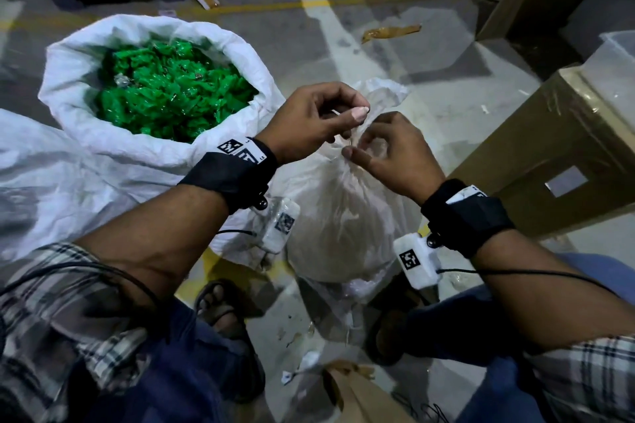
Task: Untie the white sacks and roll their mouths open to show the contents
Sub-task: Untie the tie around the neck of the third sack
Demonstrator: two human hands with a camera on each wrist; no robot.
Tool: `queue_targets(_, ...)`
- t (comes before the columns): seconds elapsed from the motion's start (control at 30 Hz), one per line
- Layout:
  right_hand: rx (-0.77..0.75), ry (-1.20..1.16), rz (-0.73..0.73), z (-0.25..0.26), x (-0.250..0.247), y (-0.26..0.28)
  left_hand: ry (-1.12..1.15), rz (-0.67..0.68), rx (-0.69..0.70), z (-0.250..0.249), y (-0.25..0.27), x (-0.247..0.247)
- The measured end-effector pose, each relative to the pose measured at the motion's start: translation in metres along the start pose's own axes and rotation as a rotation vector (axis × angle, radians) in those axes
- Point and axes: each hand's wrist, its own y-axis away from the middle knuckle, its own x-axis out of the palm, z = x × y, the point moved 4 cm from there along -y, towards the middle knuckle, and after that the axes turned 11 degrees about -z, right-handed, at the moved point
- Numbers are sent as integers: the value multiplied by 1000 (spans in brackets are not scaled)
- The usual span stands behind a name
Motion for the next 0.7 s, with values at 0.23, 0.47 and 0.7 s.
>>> queue_targets(0.23, 109, -362, 22, 13, -3, 4, 45, -106, -3, -24, -2, -4)
queue_targets(0.47, 113, -369, -91, 22, -24, 4, 120, -351, -20, -31, -12, -21)
queue_targets(0.7, -36, -93, -270, 39, -51, 18, 276, -587, -111, -31, -21, -44)
